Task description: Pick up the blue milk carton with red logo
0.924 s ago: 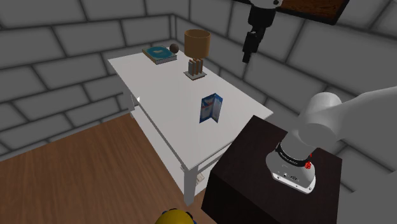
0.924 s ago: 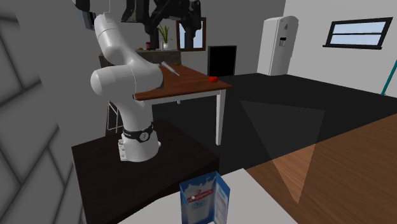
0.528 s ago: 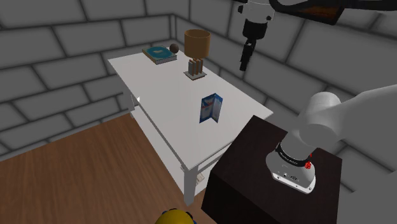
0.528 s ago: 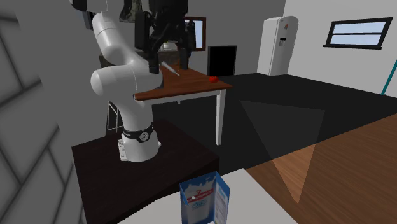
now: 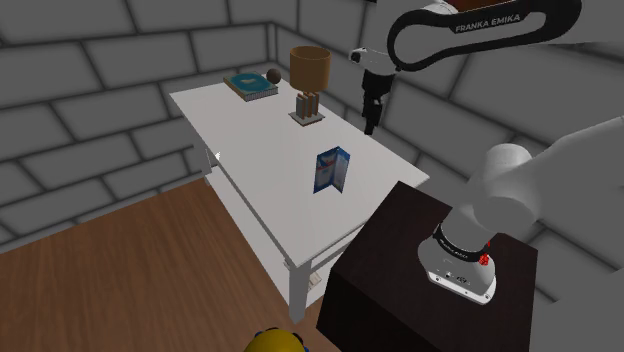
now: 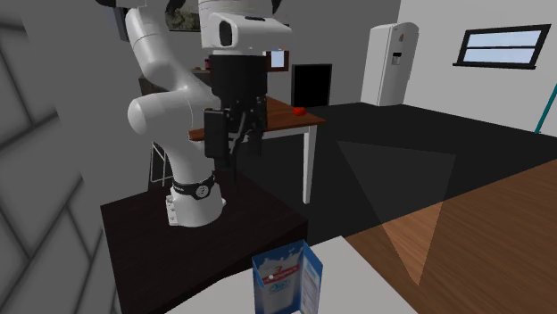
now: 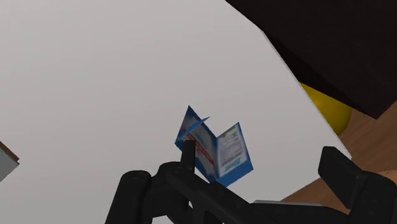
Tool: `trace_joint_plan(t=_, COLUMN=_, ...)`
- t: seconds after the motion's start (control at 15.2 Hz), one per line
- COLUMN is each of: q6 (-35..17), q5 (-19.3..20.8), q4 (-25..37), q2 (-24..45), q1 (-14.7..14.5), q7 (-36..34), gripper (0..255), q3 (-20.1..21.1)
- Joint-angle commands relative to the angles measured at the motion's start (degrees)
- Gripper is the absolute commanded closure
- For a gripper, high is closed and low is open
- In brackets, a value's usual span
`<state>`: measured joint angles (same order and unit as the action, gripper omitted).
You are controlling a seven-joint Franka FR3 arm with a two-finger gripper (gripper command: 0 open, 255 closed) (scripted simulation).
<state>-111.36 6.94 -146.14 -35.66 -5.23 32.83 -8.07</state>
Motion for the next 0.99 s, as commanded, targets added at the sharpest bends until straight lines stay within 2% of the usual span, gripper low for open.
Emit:
trace_joint_plan(t=0.0, q6=-4.0, q5=0.6, q4=-0.9, q2=2.9, q1=-1.0, q7=4.9, gripper=0, q3=-1.8)
trace_joint_plan(t=0.33, q6=-14.6, q5=0.9, q4=-2.0, q2=12.5, q1=-3.8, q7=17.0, gripper=0, q3=-6.3)
trace_joint_plan(t=0.66, q6=-24.5, q5=-1.5, q4=-1.0, q2=23.9, q1=-7.1, q7=30.2, gripper=0, q3=-10.0)
trace_joint_plan(t=0.92, q6=-28.0, q5=-2.5, q4=-1.6, q2=26.9, q1=-7.5, q7=31.9, gripper=0, q3=-10.4)
